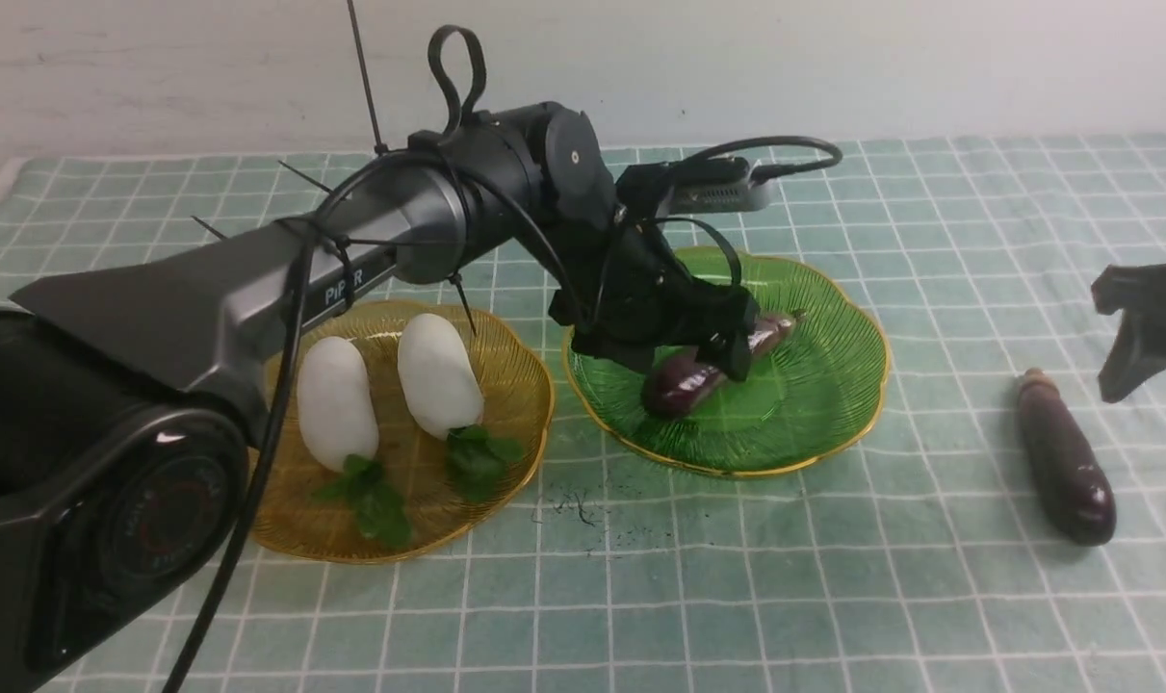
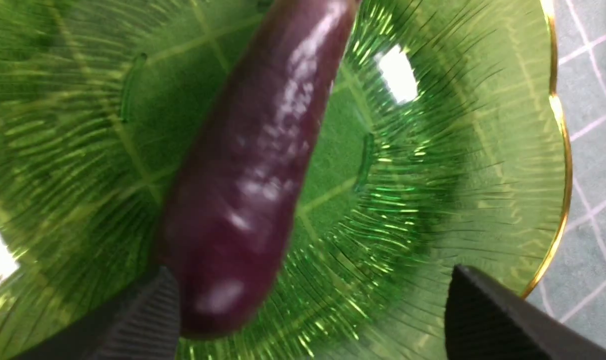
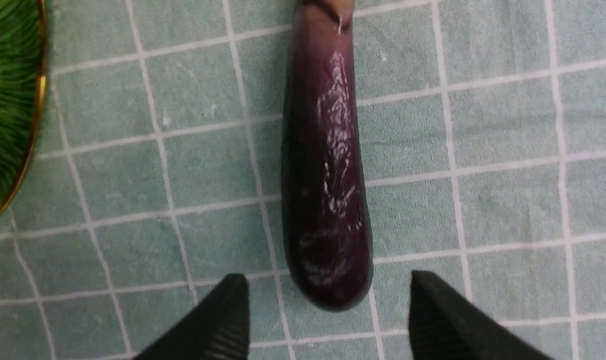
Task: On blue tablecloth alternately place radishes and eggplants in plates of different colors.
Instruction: 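Put the eggplants into the green plate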
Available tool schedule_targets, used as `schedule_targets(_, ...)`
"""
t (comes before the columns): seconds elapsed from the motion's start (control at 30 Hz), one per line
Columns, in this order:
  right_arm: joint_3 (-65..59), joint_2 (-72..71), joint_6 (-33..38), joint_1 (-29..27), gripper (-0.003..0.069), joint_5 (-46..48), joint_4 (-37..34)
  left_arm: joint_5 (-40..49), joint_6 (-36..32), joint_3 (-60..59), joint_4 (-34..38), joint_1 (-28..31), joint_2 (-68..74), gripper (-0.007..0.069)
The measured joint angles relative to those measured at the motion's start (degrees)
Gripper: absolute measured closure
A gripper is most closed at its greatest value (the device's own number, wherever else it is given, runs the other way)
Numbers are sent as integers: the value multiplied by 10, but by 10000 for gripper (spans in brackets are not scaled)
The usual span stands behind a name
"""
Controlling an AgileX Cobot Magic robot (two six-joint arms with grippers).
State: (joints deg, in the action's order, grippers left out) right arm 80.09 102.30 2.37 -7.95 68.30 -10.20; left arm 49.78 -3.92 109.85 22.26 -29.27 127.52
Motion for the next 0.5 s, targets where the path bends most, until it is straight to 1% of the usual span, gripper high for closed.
schedule_targets(0.03, 0, 12, 1, 0, 153, -7, -1, 6, 0, 0, -1, 1, -6, -39)
schedule_targets(0.07, 0, 28, 3, 0, 92, -20, -1, 17, 0, 0, 2, 4, -15, -18)
schedule_targets(0.1, 0, 37, 6, 0, 64, -28, -2, 26, 1, 0, 2, 5, -23, 1)
schedule_targets(0.13, 0, 39, 6, 0, 57, -30, -3, 26, 1, 0, 2, 5, -23, 8)
schedule_targets(0.17, 0, 63, 13, 0, 18, -47, -11, 48, 2, 0, 6, 11, -50, 126)
schedule_targets(0.2, 0, 66, 14, 0, 15, -48, -12, 53, 2, 0, 6, 12, -57, 159)
schedule_targets(0.23, 0, 80, 19, 0, 10, -54, -19, 72, 0, 0, 6, 18, -83, 274)
schedule_targets(0.27, 0, 94, 23, 0, 12, -58, -24, 91, -4, 0, 2, 22, -103, 404)
schedule_targets(0.3, 0, 109, 29, 1, 28, -63, -25, 108, -10, 0, -5, 26, -129, 507)
schedule_targets(0.33, 0, 119, 30, 2, 60, -65, -25, 130, -17, 0, -14, 30, -159, 566)
schedule_targets(0.37, 0, 131, 31, 3, 115, -66, -25, 147, -20, 0, -27, 33, -185, 602)
schedule_targets(0.43, 0, 142, 32, 4, 290, -66, -25, 176, -24, 0, -54, 34, -233, 624)
schedule_targets(0.47, 3, 143, 32, 4, 349, -62, -25, 188, -24, 0, -67, 34, -259, 629)
schedule_targets(0.5, 8, 142, 32, 4, 340, -57, -25, 198, -24, 0, -75, 34, -280, 632)
